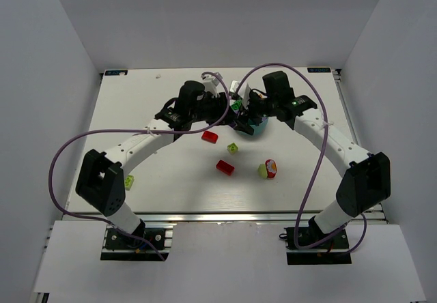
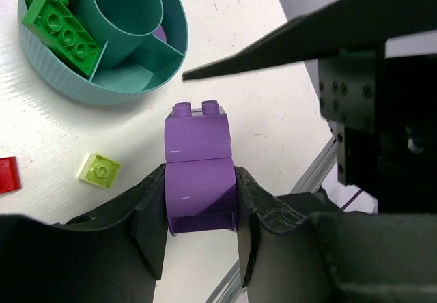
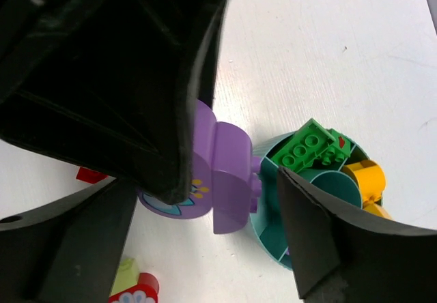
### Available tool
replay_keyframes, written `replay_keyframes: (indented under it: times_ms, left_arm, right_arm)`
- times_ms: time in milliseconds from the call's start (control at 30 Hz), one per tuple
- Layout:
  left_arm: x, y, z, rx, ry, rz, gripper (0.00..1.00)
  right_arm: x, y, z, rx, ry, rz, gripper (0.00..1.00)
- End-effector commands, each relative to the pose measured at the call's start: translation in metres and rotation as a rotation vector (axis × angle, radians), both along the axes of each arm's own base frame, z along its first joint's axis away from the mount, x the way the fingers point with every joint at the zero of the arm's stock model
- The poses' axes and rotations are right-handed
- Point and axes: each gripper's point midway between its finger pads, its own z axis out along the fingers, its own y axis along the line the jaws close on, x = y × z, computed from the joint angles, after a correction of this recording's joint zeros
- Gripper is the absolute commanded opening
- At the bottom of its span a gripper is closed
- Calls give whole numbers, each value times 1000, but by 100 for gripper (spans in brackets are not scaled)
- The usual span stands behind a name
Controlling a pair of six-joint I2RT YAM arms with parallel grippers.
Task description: Sort the legos into containers by color
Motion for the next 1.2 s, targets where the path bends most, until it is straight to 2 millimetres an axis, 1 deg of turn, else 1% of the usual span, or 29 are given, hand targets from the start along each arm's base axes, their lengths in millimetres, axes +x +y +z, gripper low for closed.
replay_keyframes:
  times_ms: [0,33,67,133,200,267,333,367,433,467,500,533,567,600,633,667,700,733,767,800,833,900,933,967,1000,1100,1167]
  left_arm:
    - [-5,0,16,-2,-56,-34,0]
    - [-6,2,16,7,-65,-38,0]
    - [-5,5,14,28,-79,-36,0]
    - [-6,13,9,60,-84,-30,0]
    - [-7,19,7,78,-95,-32,0]
    - [-8,27,7,90,-111,-33,0]
    - [-10,34,10,98,-130,-33,0]
    - [-14,37,4,115,-139,-55,0]
    - [-18,43,0,135,-161,-70,0]
    - [-29,45,-4,146,-192,-128,0]
    - [-33,46,-4,145,-217,-148,0]
    - [-39,46,-4,142,-239,-177,0]
    - [-41,49,-5,160,-286,-203,0]
    - [-52,50,-5,145,-310,-238,0]
    - [-54,52,-5,150,-331,-250,0]
    - [-56,54,-6,165,-366,-268,0]
    - [-59,56,-5,171,-383,-276,0]
    - [-61,57,-5,178,-399,-287,0]
    - [-61,59,-3,192,-426,-302,0]
    - [-62,59,0,197,-440,-307,0]
    - [-63,59,1,198,-449,-312,0]
    - [-63,61,1,225,-493,-337,0]
    - [-66,60,3,229,-513,-353,0]
    - [-66,61,1,253,-544,-368,0]
    - [-67,61,0,268,-555,-376,0]
    - [-71,60,-1,298,-604,-404,0]
    - [-74,58,-1,309,-630,-420,0]
  right_arm:
    - [5,-1,19,31,-80,3,90]
    - [2,-2,16,23,-80,11,89]
    - [0,-3,17,22,-87,20,90]
    - [-8,-8,7,-8,-85,51,89]
    - [-13,-12,6,-19,-107,70,89]
    - [-21,-20,-3,-41,-83,90,89]
    - [-29,-30,-6,-39,-44,119,89]
    - [-32,-33,-3,-29,-36,141,89]
    - [-39,-39,3,18,-18,202,89]
    - [-49,-43,2,19,29,231,89]
    - [-55,-44,6,53,47,273,87]
    - [-61,-44,6,62,58,309,87]
    - [-69,-46,-4,47,84,360,86]
    - [-73,-42,2,71,82,402,86]
    - [-76,-40,3,87,89,430,86]
    - [-79,-38,-2,93,107,465,85]
    - [-80,-32,2,126,119,485,85]
    - [-77,-27,9,135,109,496,84]
    - [-74,-22,4,135,134,503,84]
    - [-77,-16,5,135,156,517,84]
    - [-72,-10,9,139,153,526,84]
    - [-74,0,15,157,169,545,83]
    - [-72,4,21,167,157,552,83]
    - [-70,5,21,171,157,554,83]
    - [-75,11,22,174,163,570,83]
    - [-77,19,22,171,154,583,83]
    - [-74,23,23,177,150,576,83]
